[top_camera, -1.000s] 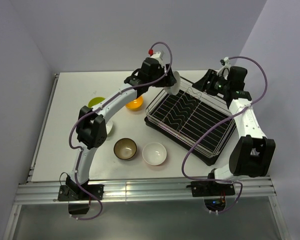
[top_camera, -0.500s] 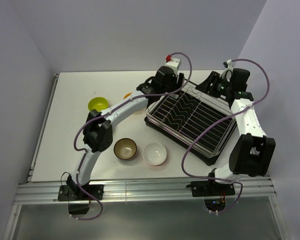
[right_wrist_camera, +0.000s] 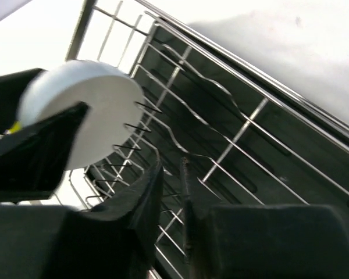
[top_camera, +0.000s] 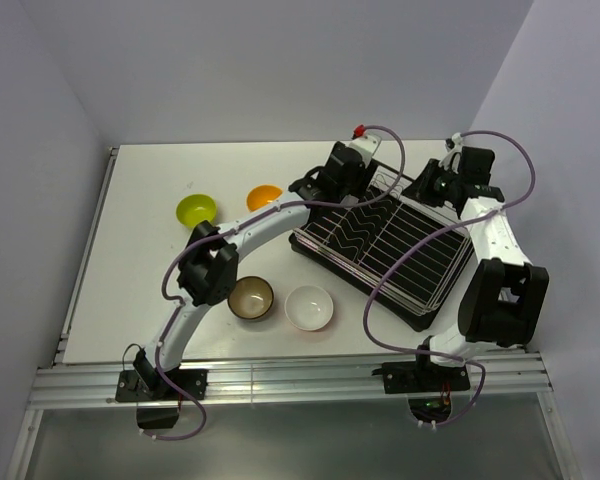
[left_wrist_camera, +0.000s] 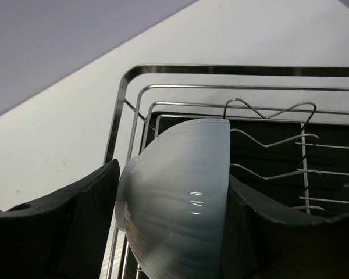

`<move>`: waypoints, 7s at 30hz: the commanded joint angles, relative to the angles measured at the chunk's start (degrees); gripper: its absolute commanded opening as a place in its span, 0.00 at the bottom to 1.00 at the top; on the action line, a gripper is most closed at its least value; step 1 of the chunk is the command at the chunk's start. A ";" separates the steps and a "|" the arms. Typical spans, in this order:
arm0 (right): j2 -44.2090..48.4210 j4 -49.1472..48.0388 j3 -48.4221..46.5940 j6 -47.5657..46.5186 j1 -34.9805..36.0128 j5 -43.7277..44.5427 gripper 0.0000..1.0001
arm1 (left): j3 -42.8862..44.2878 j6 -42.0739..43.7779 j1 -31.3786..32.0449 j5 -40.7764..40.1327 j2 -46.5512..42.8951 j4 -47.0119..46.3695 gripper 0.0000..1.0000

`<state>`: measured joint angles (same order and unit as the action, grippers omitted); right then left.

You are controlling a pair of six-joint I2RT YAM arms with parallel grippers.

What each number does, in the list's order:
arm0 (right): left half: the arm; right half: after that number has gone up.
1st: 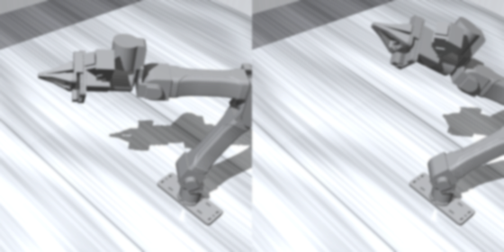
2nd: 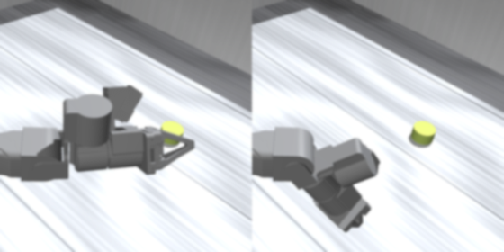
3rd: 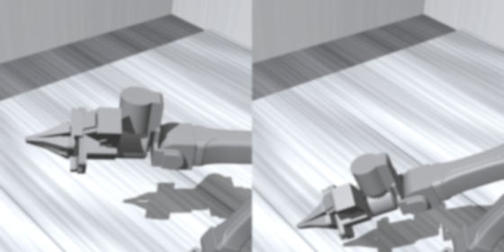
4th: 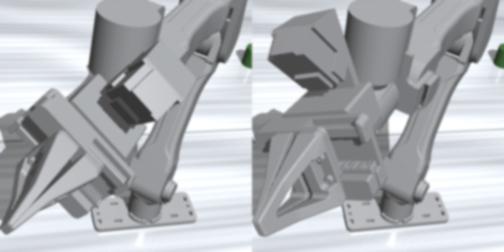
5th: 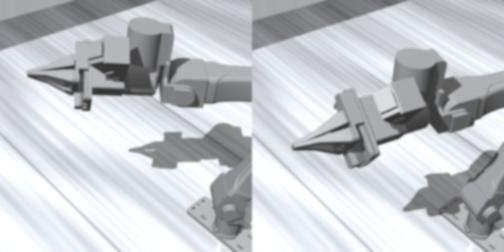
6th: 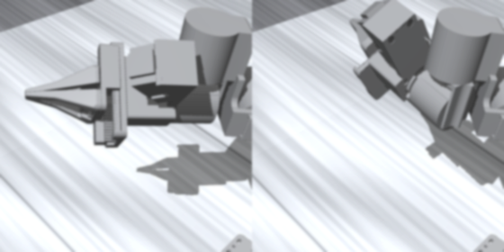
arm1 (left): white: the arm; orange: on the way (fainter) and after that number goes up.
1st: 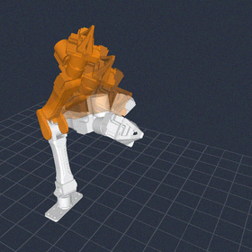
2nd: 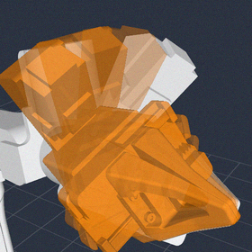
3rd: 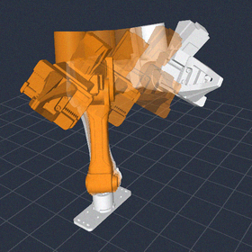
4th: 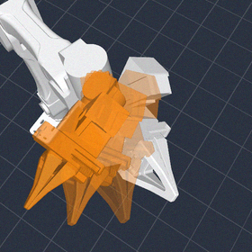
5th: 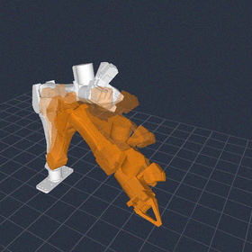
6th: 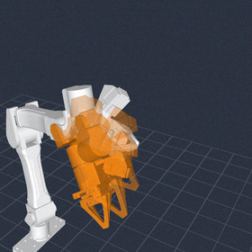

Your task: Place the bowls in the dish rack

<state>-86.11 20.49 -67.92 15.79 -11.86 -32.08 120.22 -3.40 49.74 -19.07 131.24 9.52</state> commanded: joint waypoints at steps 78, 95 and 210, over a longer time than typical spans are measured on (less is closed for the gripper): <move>-13.91 3.33 -7.49 -0.76 2.01 0.87 0.00 | 1.86 -11.89 3.88 28.21 3.32 -4.16 0.27; -5.66 3.24 -11.26 -1.82 2.28 -0.35 0.08 | -1.22 -22.18 -5.43 37.70 -11.18 -0.20 0.60; -16.90 -56.62 11.49 41.78 4.74 -24.61 0.04 | -16.34 -18.75 -13.26 27.51 -9.60 13.24 0.48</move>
<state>-105.01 -35.05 -58.22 57.69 -5.58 -56.47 103.13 -21.96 36.58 9.61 120.81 21.98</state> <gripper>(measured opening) 0.049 0.475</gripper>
